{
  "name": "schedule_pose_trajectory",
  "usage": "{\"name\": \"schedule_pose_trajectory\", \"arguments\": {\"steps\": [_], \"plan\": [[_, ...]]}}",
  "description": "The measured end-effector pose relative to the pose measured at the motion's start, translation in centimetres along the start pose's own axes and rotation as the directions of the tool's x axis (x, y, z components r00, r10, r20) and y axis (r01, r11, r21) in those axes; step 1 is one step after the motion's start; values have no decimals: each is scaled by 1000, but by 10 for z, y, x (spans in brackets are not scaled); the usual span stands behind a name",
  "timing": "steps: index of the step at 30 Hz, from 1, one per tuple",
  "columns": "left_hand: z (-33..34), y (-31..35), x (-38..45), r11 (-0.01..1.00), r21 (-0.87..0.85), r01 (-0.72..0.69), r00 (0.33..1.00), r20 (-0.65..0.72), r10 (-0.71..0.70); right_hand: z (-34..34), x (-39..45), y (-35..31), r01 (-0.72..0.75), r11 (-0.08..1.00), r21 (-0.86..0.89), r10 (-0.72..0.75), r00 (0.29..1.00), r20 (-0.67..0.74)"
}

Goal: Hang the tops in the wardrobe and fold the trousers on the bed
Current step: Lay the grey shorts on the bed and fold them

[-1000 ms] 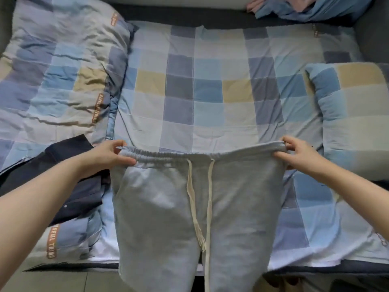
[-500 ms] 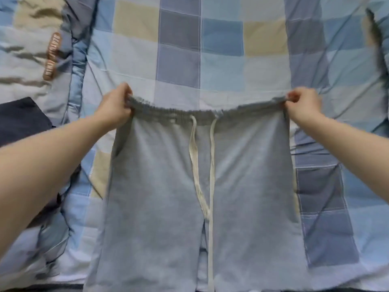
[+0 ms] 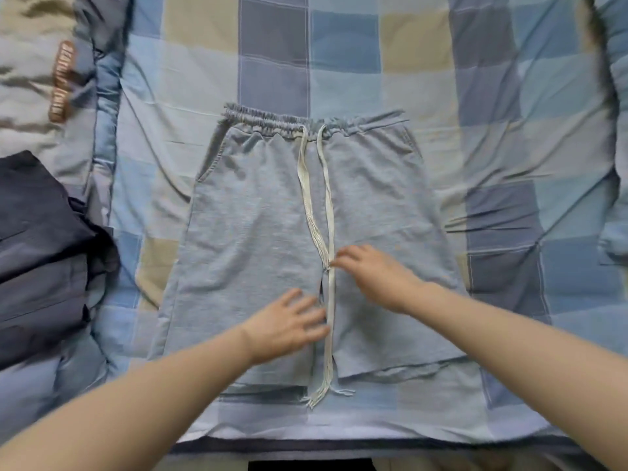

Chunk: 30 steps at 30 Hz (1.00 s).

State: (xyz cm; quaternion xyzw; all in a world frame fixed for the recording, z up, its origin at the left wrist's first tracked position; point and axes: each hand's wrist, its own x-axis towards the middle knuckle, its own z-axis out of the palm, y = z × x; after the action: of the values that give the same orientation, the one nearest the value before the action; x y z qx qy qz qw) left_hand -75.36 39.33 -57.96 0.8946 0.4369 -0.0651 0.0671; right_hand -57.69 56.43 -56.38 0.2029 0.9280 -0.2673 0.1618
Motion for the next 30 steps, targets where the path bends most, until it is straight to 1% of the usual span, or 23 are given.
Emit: {"name": "schedule_pose_trajectory", "arguments": {"steps": [1,3,5,6,8,10,13,15,18,21,23,25,27,28,29,30], "plan": [[4,18,1,998,15,-55,997,50,54,9,-3,-8,47,999,-21,-46,998,51],[13,43,3,994,41,-103,976,198,93,23,-5,-22,98,992,-73,-90,990,111],[19,53,6,997,35,-65,951,305,51,33,-5,-28,89,989,-118,-73,989,128],[21,55,8,999,19,-36,943,332,28,35,-4,-28,65,990,-123,-49,990,132],[23,57,11,1000,1,15,951,310,-14,40,-4,-29,22,995,-102,-9,991,134],[23,58,12,997,-40,63,966,252,-51,42,-6,-28,4,997,-76,5,993,116],[19,61,13,996,-43,73,980,190,-63,48,-9,-27,-22,999,-33,24,997,75],[20,64,14,995,-51,90,983,163,-81,49,-10,-26,-35,999,-24,36,997,75],[22,64,16,994,-41,102,960,265,-88,49,-11,-24,-33,999,-35,36,996,83],[22,67,18,994,-36,101,907,415,-77,51,-11,-24,-30,999,-45,34,995,98],[19,67,21,994,-47,101,899,433,-71,51,-12,-24,-38,998,-42,42,994,99],[12,66,24,988,-111,106,882,470,-41,53,-13,-25,-36,999,-32,39,995,95],[-2,61,26,956,-243,165,880,474,-32,54,-16,-25,-35,999,-17,36,995,91],[-10,58,26,913,-336,234,875,481,-47,56,-19,-25,-34,999,0,34,995,90],[-20,50,25,843,-439,311,871,486,-68,57,-21,-24,-38,999,27,36,996,79],[-29,39,25,741,-548,387,865,494,-86,59,-24,-24,-46,997,67,42,997,58]]}}
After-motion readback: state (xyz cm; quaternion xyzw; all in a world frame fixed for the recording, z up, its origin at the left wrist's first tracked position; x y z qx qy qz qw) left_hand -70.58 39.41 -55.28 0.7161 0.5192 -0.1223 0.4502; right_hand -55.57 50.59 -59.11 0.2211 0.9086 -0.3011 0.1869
